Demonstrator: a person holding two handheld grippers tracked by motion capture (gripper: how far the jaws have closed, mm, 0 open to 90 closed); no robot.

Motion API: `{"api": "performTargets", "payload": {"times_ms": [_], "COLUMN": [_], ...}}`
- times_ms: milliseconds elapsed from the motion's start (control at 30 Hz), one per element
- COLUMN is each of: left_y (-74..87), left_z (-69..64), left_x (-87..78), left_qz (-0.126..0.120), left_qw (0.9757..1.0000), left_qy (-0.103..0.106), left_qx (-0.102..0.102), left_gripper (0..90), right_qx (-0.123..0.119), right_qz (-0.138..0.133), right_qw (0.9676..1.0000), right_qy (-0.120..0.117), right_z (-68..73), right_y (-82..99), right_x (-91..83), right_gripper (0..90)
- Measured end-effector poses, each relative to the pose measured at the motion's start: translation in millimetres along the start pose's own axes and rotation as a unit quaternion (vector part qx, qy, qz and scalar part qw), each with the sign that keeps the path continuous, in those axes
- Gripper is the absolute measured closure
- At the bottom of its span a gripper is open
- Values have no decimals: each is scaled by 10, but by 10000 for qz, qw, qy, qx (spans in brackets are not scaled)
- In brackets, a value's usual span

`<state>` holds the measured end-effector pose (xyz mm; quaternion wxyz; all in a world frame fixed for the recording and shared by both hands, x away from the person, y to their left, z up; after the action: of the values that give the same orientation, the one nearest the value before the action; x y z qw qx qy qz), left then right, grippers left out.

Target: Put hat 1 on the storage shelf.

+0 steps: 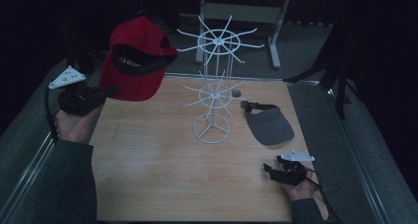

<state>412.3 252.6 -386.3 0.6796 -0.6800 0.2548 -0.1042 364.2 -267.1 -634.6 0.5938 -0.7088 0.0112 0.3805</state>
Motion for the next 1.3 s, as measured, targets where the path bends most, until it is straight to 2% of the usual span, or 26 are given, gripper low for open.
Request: {"api": "performTargets", "payload": {"times_ms": [967, 1133, 1300], "left_y": [-360, -417, -464], "left_z": [-128, -143, -151], "left_x": [119, 162, 203], "left_qz": [-167, -292, -403], "left_qw": [9997, 9995, 9992], "left_qy": [29, -2, -12], "left_qx": [151, 109, -16], "left_gripper": [856, 856, 856], "right_qx": [-2, -6, -2], "right_qz": [-2, 0, 0], "right_qw": [10000, 10000, 10000], "right_qy": [-4, -3, -3], "right_z": [-1, -1, -1], "right_y": [0, 0, 0], "right_x": [0, 0, 0], "right_gripper": [325, 325, 325]}}
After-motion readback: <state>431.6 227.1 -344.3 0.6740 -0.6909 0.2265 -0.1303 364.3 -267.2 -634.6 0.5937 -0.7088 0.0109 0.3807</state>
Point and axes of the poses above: each handheld gripper's, and its own axes: x roughly forward along the jaws, y roughly out of its underside, z roughly to its left, the point moved 10 cm from there along x, roughly forward along the jaws, and after that the axes turned 8 degrees about -z, right-handed, at the moved point
